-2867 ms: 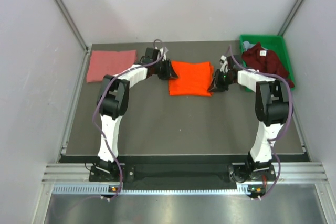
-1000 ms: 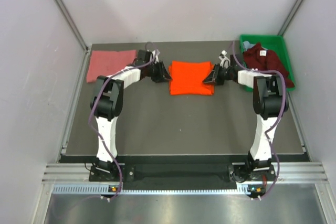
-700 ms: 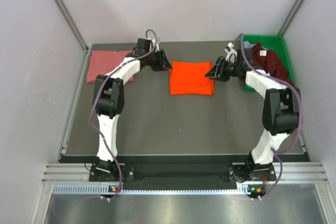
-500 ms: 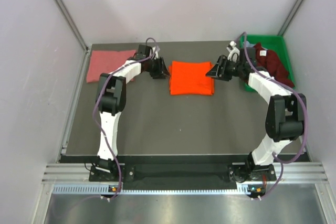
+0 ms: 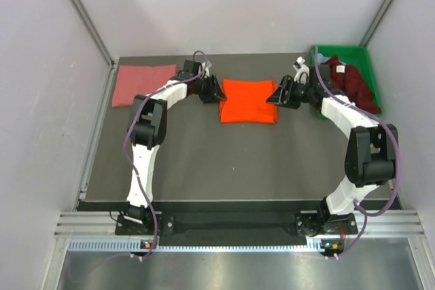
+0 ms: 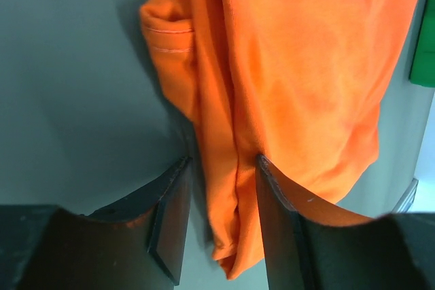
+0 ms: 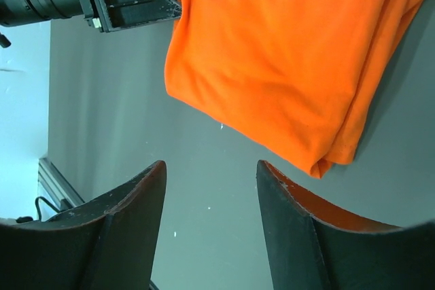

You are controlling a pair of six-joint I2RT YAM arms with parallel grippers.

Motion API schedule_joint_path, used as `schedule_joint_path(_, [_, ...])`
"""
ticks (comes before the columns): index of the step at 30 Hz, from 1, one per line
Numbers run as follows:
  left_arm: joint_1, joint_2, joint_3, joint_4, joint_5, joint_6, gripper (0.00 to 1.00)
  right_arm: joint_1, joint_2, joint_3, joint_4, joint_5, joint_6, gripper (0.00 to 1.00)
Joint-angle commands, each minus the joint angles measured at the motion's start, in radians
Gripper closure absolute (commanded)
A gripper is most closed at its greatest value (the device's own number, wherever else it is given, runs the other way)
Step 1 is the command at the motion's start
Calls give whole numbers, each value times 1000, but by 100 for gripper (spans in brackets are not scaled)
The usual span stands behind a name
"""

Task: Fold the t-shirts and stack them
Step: Neatly place the folded tshirt to the corner

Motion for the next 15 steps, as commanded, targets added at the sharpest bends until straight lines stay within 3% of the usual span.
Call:
schedule_joint_path(1, [-7,26,-26,10,-30,-15,52,10,-47,-5,19,16,-28,44])
schedule_joint_path(15, [34,-95,-68,103,-53,-155,49,8,-60,2,-7,38,-53,43])
